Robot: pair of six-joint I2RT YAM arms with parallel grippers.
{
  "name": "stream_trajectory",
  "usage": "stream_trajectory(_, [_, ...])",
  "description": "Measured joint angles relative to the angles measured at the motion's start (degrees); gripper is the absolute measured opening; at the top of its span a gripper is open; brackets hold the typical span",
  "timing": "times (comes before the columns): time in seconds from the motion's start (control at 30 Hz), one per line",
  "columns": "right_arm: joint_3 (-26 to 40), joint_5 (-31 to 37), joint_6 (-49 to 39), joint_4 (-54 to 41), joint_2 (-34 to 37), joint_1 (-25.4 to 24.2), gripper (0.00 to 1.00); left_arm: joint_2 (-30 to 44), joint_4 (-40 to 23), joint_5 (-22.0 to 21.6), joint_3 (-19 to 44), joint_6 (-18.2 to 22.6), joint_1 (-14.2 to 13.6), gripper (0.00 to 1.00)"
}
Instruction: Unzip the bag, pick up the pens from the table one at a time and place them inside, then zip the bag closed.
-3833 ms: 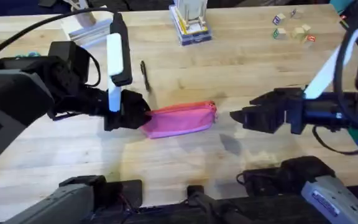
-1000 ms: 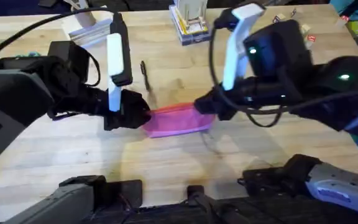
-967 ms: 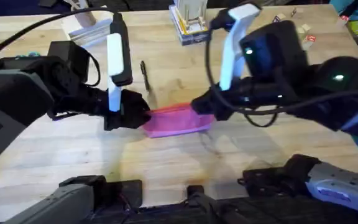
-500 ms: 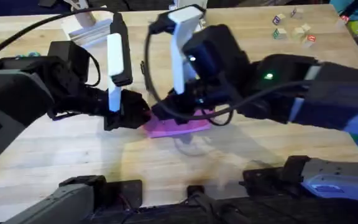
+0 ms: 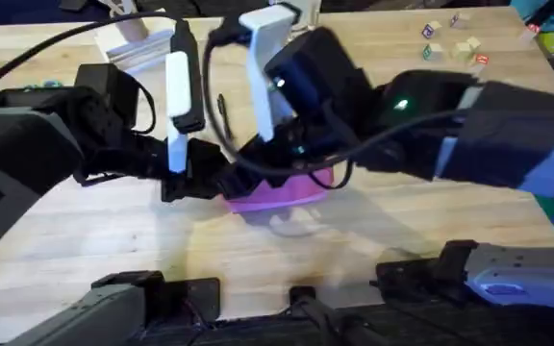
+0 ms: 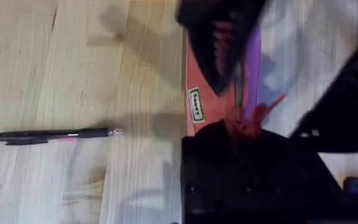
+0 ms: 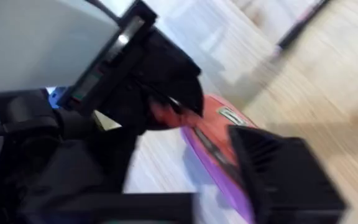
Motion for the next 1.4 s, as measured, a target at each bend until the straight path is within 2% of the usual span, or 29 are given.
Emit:
stream_trajectory(0.07, [0.09, 0.02, -1.72, -4.62, -3.07, -1.97, 0.994, 0.00, 0.13, 0.05, 0.00, -0.01, 0.00, 0.042])
stream_trajectory(0.17, [0.13, 2.40, -5.10, -11.66, -8.27, -2.95, 0.996, 0.00, 0.14, 0.05, 0.00, 0.00, 0.00, 0.042])
stream_trajectory(0.2, [0.13, 3.79, -7.65, -15.50, -11.61, -3.10, 0.996, 0.00, 0.18, 0.05, 0.00, 0.01, 0.00, 0.190])
stream_trajectory(0.33, [0.22, 4.07, -8.71, -17.36, -12.69, -3.10, 0.996, 0.00, 0.18, -0.04, 0.00, 0.19, 0.00, 0.830])
stream_trajectory(0.37, [0.22, 4.13, -8.93, -17.58, -12.69, -3.10, 0.997, 0.00, 0.14, -0.04, 0.00, 0.03, 0.00, 0.947])
stream_trajectory(0.4, [0.22, 4.17, -9.01, -17.73, -12.69, -3.10, 0.997, 0.00, 0.16, -0.04, 0.00, 0.06, 0.00, 0.980])
stream_trajectory(0.73, [1.24, 4.45, -9.40, -18.17, -12.67, -3.10, 0.997, 0.00, -0.51, -0.94, 0.00, 0.17, 0.00, 0.992])
stream_trajectory(0.97, [5.56, 4.59, -9.70, -19.73, -12.53, -3.19, 0.996, -1.13, -9.17, -1.64, 1.06, 0.17, 0.00, 0.992])
stream_trajectory(1.2, [13.46, 4.59, -16.80, -29.07, -8.35, -3.73, 0.996, -7.71, -12.62, -3.01, 5.11, 0.19, 0.00, 0.992])
stream_trajectory(1.4, [14.80, 4.80, -24.61, -32.10, -4.75, -3.87, 0.996, -12.45, -13.39, -4.61, 6.84, 0.17, 0.02, 0.992])
